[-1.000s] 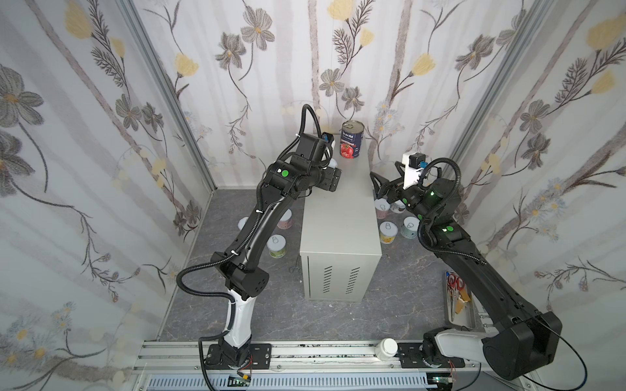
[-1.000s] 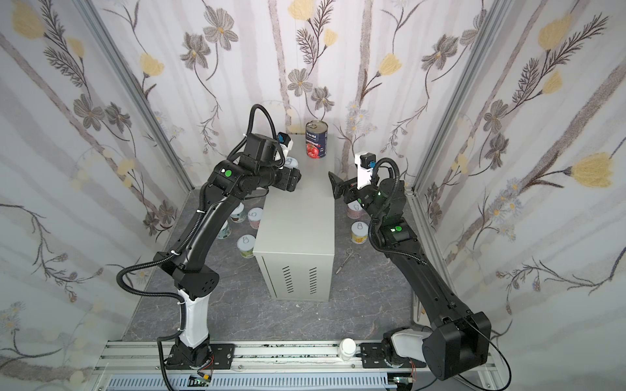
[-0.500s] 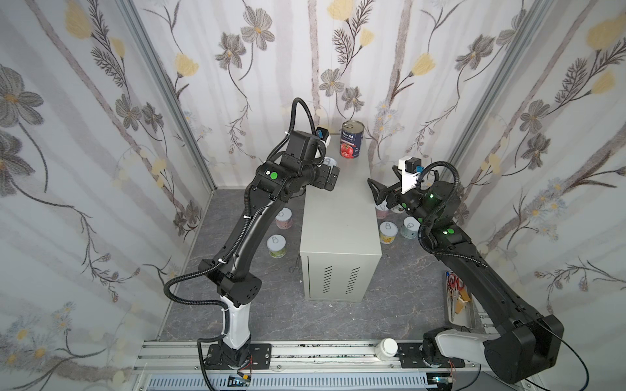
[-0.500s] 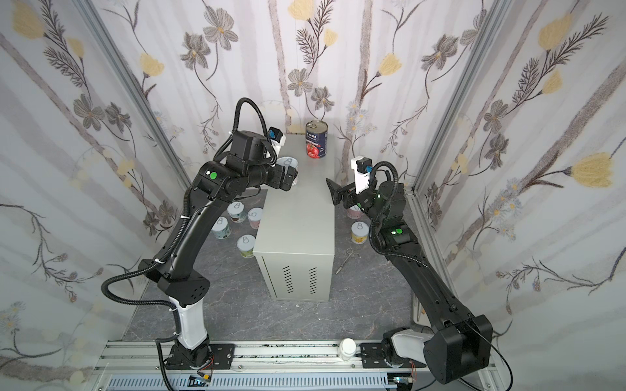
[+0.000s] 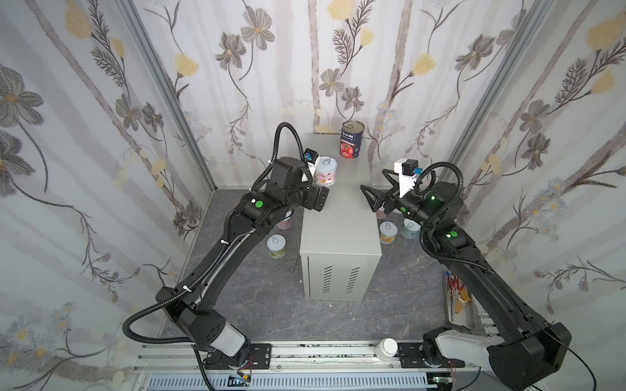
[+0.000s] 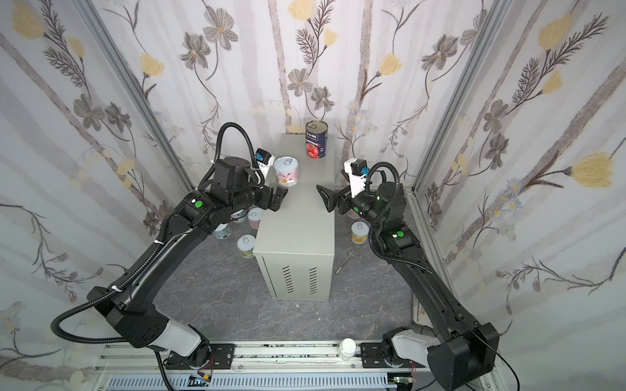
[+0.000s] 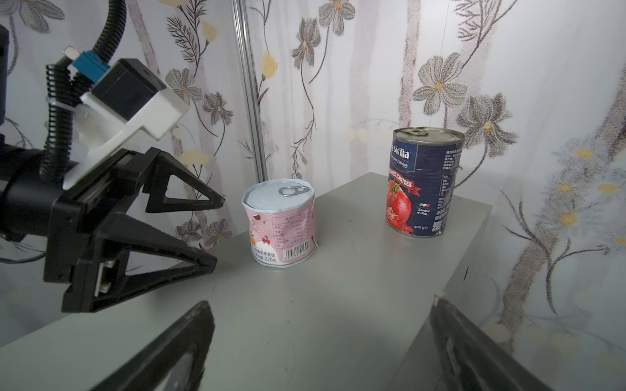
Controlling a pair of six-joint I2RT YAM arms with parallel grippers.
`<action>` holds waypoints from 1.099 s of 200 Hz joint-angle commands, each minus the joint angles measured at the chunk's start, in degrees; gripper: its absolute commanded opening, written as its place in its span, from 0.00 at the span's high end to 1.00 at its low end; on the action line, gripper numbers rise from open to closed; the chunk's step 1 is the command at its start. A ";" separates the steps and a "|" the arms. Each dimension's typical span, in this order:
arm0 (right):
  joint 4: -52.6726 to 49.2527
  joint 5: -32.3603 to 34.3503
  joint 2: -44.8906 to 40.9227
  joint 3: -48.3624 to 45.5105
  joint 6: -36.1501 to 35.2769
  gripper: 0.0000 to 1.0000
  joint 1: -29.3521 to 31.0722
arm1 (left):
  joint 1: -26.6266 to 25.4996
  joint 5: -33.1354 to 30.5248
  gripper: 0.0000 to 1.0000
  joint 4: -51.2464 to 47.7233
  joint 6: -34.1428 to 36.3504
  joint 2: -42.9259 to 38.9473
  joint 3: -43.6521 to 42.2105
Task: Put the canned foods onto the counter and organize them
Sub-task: 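Lower the pink can onto the cabinet top while the right gripper approaches the tomato can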
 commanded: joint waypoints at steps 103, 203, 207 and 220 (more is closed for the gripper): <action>-7.18 4.92 12.97 14.29 -2.17 0.03 1.13 | 6.39 15.13 0.25 49.98 -10.04 -13.40 -36.13; -3.39 2.54 22.94 24.24 -1.68 0.03 -0.89 | 6.57 14.32 0.30 46.89 -3.25 -3.69 -25.46; -3.05 2.54 23.27 24.37 -1.66 0.03 -0.95 | 6.57 14.60 0.31 46.88 -3.22 -3.28 -25.46; -2.10 2.63 24.32 24.95 -1.36 0.03 -1.04 | 6.57 15.43 0.32 46.96 -3.41 -2.02 -23.43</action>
